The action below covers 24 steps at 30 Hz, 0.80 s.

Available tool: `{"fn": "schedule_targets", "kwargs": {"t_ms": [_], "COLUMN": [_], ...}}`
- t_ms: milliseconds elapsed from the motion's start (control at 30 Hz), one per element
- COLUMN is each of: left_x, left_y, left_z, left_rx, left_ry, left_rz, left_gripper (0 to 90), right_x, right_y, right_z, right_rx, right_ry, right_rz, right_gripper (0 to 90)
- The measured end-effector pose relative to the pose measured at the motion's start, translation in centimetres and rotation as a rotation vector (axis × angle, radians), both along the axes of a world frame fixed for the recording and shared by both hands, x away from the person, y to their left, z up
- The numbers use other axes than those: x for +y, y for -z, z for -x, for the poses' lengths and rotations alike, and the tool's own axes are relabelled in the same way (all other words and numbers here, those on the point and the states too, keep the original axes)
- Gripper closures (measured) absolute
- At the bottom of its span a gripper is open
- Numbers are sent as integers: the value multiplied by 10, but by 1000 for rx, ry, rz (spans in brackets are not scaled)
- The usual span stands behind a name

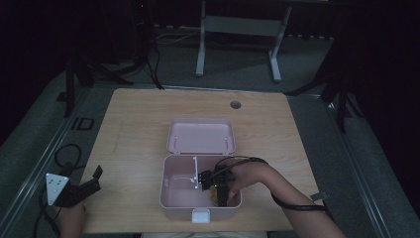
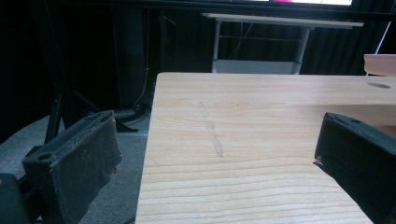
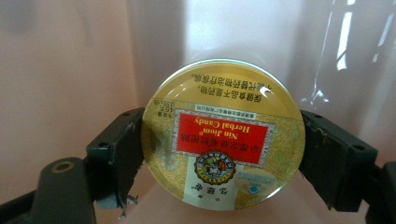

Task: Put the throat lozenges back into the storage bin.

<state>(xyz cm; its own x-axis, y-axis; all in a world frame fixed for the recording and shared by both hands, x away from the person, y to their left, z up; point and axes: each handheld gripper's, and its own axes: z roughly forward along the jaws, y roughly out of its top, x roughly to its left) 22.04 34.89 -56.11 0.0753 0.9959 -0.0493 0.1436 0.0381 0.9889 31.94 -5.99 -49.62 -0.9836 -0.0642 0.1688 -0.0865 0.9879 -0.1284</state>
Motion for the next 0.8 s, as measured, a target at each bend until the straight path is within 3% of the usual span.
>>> {"fn": "schedule_targets", "kwargs": {"t_ms": [200,467,633,800], "left_x": [0,0,0,0], "left_y": [0,0,0,0], "left_z": [0,0,0,0], "left_rx": [1,1,1,2], "left_ry": [2,3,2,1], "left_rz": [-1,-1,-1,-3], "left_gripper": [4,4,4,4], "right_x": [1,1,-2,-12], "right_y": [1,-1,-19,-52], "right_z": [-1,-1,0,0], "right_rx": [24,17,-16,-26], "right_ry": [13,26,28,49], "right_rz": [21,29,-36,-154], "right_gripper": [200,146,135,115]}}
